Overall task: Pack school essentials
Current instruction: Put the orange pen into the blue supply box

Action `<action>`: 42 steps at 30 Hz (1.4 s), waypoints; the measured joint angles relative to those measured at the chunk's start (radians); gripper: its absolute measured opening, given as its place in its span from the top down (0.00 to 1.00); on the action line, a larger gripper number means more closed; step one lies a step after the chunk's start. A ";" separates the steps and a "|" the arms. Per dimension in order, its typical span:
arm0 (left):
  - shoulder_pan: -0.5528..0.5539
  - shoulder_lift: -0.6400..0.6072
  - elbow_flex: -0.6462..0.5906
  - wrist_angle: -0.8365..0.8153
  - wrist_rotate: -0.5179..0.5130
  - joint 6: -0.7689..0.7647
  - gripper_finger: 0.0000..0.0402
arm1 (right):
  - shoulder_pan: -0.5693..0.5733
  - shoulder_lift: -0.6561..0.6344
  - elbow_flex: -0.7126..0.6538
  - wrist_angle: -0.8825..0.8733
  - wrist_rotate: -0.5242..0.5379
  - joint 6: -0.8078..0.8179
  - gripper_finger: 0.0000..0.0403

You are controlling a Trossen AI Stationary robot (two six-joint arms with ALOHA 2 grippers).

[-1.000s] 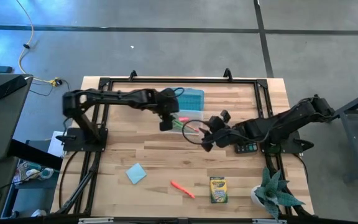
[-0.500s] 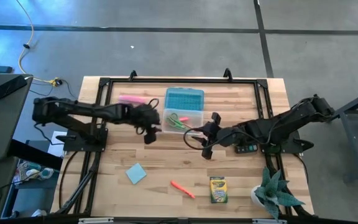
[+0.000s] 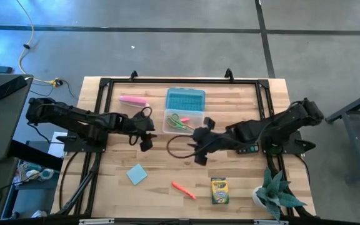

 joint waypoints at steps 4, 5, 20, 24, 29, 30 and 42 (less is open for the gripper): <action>-0.001 0.000 0.000 -0.007 0.000 -0.027 0.66 | 0.028 0.096 0.108 -0.117 -0.053 0.078 0.66; -0.001 0.000 0.000 -0.008 0.000 -0.027 0.66 | 0.038 0.120 0.130 -0.144 -0.060 0.105 0.66; -0.001 0.001 0.000 -0.051 0.001 -0.122 0.66 | 0.168 0.473 0.404 -0.309 -0.152 0.278 0.66; -0.001 0.001 0.000 -0.057 0.005 -0.141 0.66 | 0.186 0.553 0.445 -0.310 -0.201 0.278 0.66; -0.001 0.001 0.000 -0.059 0.079 -0.193 0.66 | 0.206 0.614 0.458 -0.299 -0.206 0.299 0.66; -0.001 0.001 0.000 -0.059 0.089 -0.195 0.66 | 0.209 0.621 0.458 -0.298 -0.206 0.307 0.66; -0.001 0.002 0.000 -0.269 0.095 -0.285 0.66 | 0.244 0.697 0.458 -0.179 -0.202 0.338 0.66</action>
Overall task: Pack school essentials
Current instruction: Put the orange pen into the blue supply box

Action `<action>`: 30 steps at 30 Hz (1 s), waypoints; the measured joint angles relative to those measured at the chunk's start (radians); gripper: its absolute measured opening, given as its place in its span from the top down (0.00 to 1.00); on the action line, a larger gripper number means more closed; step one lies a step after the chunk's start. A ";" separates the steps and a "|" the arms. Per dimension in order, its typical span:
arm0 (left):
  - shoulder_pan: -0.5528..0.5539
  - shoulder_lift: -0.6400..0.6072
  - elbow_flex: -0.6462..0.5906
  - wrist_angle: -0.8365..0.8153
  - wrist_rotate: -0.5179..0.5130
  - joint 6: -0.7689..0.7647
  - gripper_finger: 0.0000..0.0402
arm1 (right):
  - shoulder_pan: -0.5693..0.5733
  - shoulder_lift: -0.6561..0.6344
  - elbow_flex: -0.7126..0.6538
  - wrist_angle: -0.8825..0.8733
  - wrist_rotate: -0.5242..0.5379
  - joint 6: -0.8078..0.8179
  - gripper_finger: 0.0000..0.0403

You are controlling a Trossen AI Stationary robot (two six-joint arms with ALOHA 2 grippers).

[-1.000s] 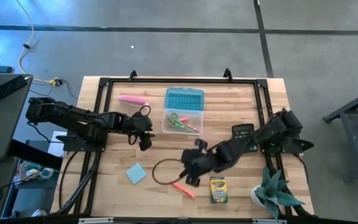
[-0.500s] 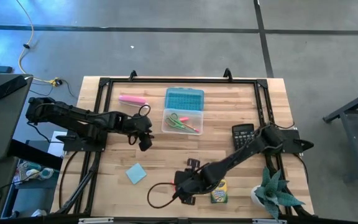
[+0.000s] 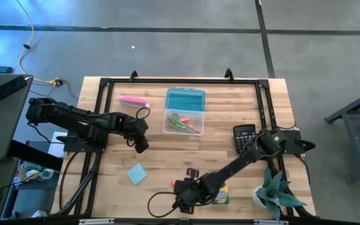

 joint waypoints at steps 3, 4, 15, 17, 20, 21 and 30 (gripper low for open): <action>0.000 0.000 0.000 -0.033 0.000 -0.014 0.66 | 0.002 0.017 0.000 0.008 0.005 0.022 0.66; 0.000 0.000 0.000 -0.038 0.000 -0.016 0.66 | 0.004 0.023 0.000 0.007 0.009 0.031 0.66; 0.000 0.000 0.000 -0.040 0.001 -0.033 0.66 | 0.006 0.095 0.002 0.001 0.048 0.100 0.66; 0.000 0.000 0.000 -0.040 0.001 -0.033 0.66 | 0.009 0.101 0.004 -0.001 0.056 0.118 0.66; -0.001 0.000 0.000 -0.040 0.001 -0.032 0.66 | 0.009 0.103 0.001 -0.019 0.057 0.152 0.68; -0.001 0.000 0.000 -0.040 0.001 -0.032 0.66 | 0.009 0.103 -0.004 -0.023 0.058 0.167 0.70; -0.001 0.000 0.000 -0.040 0.001 -0.030 0.66 | 0.009 0.103 -0.006 -0.048 0.060 0.141 0.96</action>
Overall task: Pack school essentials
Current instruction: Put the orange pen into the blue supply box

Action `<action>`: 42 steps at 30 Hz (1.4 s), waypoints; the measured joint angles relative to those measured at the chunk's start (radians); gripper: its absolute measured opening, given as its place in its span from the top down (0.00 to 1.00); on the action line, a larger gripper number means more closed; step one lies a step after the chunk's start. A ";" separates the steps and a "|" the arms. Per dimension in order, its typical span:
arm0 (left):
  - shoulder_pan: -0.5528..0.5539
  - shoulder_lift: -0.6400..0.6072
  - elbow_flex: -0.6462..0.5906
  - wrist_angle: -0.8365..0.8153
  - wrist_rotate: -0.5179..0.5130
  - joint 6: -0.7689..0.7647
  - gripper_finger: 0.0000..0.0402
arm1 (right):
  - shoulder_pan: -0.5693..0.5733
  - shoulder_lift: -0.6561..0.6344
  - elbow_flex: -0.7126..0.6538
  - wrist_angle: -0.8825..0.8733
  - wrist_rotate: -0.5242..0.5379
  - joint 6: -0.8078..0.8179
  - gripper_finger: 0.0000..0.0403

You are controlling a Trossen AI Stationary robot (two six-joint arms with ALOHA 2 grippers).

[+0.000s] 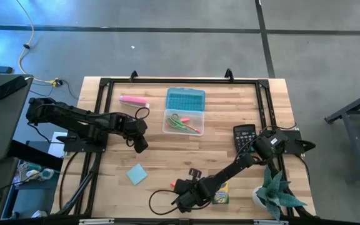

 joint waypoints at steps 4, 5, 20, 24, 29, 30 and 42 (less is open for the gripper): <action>-0.004 0.000 0.000 -0.003 0.001 -0.020 0.66 | 0.000 0.004 0.029 -0.047 -0.003 -0.044 0.96; -0.008 0.000 0.000 -0.005 0.002 -0.031 0.66 | -0.001 0.005 0.039 -0.068 -0.002 -0.049 0.95; -0.166 0.000 0.000 -0.006 -0.027 -0.131 0.66 | -0.072 0.004 0.208 -0.432 0.156 -0.232 0.97; -0.208 0.000 0.000 -0.005 -0.039 -0.139 0.66 | -0.115 -0.029 0.212 -0.467 0.210 -0.286 0.97; -0.252 0.000 0.000 -0.003 -0.043 -0.141 0.66 | -0.167 -0.100 0.196 -0.518 0.295 -0.315 0.97; -0.260 0.000 0.000 -0.003 -0.045 -0.141 0.66 | -0.178 -0.117 0.187 -0.535 0.317 -0.316 0.97; -0.319 0.000 0.000 0.059 -0.074 -0.140 0.66 | -0.443 -0.510 -0.342 -0.096 0.298 -0.458 0.97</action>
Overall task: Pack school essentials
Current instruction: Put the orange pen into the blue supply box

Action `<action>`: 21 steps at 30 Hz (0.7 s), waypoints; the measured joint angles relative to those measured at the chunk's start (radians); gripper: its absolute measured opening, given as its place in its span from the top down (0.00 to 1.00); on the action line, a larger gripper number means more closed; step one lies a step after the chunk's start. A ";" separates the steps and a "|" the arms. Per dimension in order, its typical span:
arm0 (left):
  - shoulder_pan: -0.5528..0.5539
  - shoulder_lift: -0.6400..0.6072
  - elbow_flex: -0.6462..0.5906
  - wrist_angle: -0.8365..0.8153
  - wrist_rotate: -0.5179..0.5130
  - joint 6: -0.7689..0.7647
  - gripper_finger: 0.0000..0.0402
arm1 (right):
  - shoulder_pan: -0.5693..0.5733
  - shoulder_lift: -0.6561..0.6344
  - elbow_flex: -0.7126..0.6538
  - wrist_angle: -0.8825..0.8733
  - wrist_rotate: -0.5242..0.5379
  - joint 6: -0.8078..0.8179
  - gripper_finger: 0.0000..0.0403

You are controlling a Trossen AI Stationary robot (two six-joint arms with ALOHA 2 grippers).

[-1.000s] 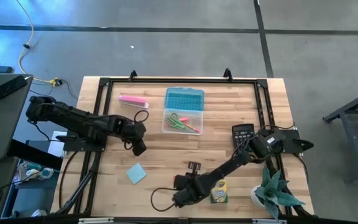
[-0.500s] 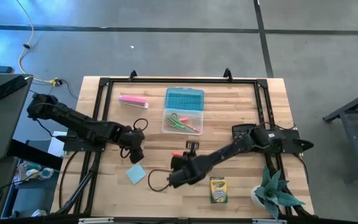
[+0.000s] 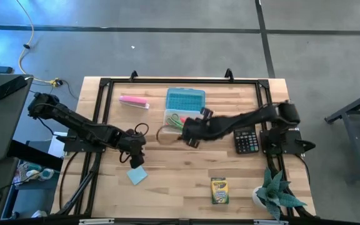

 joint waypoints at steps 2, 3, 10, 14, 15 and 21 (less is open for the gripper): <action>-0.001 0.000 0.000 0.013 0.000 0.002 0.66 | -0.055 -0.057 -0.107 0.185 -0.108 -0.062 0.97; -0.001 0.000 0.000 0.017 0.000 0.002 0.66 | -0.082 -0.078 -0.156 0.268 -0.157 -0.086 0.97; 0.001 0.000 0.001 0.049 -0.022 0.002 0.66 | -0.218 -0.109 -0.313 0.512 -0.343 -0.146 0.94; 0.000 0.000 0.001 0.057 -0.023 0.002 0.66 | -0.261 -0.097 -0.338 0.533 -0.356 -0.159 0.89; 0.000 0.000 0.001 0.059 -0.024 0.002 0.66 | -0.268 -0.091 -0.342 0.547 -0.363 -0.164 0.88; 0.000 0.000 0.001 0.072 -0.023 0.002 0.66 | -0.279 -0.038 -0.346 0.572 -0.403 -0.172 0.89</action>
